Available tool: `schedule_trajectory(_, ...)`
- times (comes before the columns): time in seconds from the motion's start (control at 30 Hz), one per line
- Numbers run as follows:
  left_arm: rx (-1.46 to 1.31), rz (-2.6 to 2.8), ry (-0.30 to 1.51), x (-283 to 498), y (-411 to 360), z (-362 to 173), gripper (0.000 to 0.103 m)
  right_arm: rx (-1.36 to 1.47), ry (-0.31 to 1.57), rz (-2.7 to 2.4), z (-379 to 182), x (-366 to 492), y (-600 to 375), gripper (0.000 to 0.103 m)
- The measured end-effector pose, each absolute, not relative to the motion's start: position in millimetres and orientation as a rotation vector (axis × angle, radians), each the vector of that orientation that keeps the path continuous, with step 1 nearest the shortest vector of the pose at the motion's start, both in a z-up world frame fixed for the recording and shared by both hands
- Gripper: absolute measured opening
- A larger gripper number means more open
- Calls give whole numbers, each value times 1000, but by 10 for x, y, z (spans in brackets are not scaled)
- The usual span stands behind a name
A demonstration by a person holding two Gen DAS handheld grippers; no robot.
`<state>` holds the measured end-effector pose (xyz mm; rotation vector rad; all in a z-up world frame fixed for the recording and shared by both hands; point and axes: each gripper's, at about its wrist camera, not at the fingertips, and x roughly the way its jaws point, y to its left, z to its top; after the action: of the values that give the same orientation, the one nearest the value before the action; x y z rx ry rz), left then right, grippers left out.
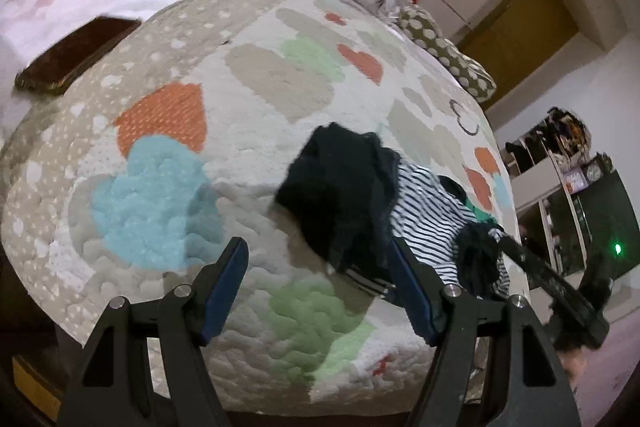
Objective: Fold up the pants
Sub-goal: 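Fold the pants again with the right tool over the navy waistband held by the left tool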
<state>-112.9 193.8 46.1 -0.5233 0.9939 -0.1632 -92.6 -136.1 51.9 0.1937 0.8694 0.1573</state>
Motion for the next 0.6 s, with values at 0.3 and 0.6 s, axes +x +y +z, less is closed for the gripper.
schedule_trajectory(0.3,-656,-113,989,-1231,2400,282,71,91,1021,146,383,-860,-1018,38)
schedule_trajectory(0.6,-710,-131,940,-1344,2593,249,71,-70,1022,381,759,-597,214,66)
